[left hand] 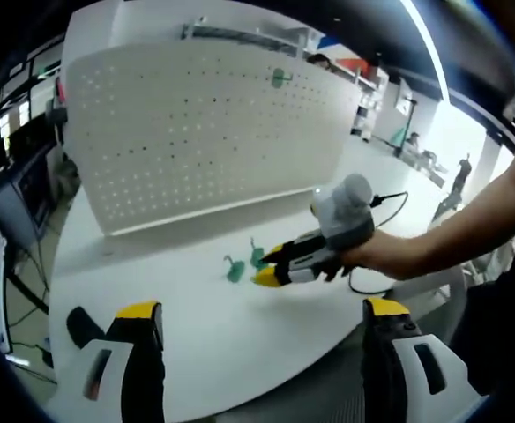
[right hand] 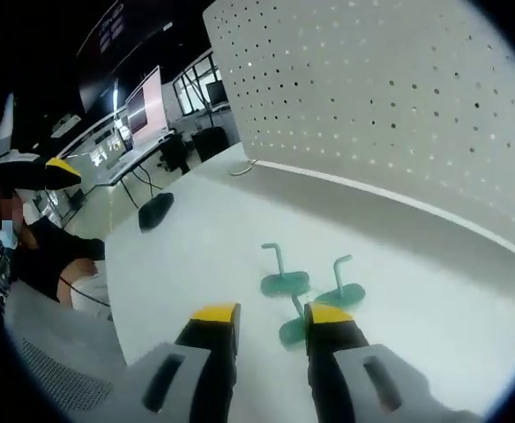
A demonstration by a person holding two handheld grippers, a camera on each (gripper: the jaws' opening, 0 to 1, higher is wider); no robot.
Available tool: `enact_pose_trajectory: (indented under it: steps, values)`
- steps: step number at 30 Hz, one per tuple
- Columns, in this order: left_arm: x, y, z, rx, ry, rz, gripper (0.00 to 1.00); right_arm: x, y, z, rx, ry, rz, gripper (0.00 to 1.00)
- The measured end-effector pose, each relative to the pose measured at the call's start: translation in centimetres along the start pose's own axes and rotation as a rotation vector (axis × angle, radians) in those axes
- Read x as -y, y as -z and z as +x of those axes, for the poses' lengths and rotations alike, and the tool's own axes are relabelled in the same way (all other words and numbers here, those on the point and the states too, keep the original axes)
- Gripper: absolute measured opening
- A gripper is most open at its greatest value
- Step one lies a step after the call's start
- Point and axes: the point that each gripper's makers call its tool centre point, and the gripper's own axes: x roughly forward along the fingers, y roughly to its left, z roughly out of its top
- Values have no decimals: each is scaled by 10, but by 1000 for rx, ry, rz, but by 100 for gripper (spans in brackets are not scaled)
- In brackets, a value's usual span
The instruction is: Insert the hook assembly into the mounting plate slot until the hook locks in place.
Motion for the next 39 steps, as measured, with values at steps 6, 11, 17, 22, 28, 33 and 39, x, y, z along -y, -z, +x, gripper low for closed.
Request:
enact_pose_trajectory:
  steps: [6, 11, 17, 22, 28, 33, 39]
  values:
    - [0, 7, 3, -32, 2, -2, 94, 11, -3, 10, 0, 18, 75, 21]
    - [0, 6, 5, -38, 3, -3, 94, 22, -4, 13, 2, 26, 216, 15]
    - [0, 7, 9, -43, 3, -9, 94, 22, -5, 12, -17, 26, 194, 7]
    - [3, 8, 10, -46, 8, -9, 93, 19, -4, 12, -24, 17, 208, 6]
    - [3, 11, 11, -54, 4, -13, 92, 17, -5, 9, -23, 7, 209, 3]
    - [4, 11, 10, -50, 5, -14, 92, 16, -6, 5, -21, -7, 221, 0]
    - [6, 9, 10, -43, 9, -8, 92, 14, -9, -3, -8, 1, 208, 0]
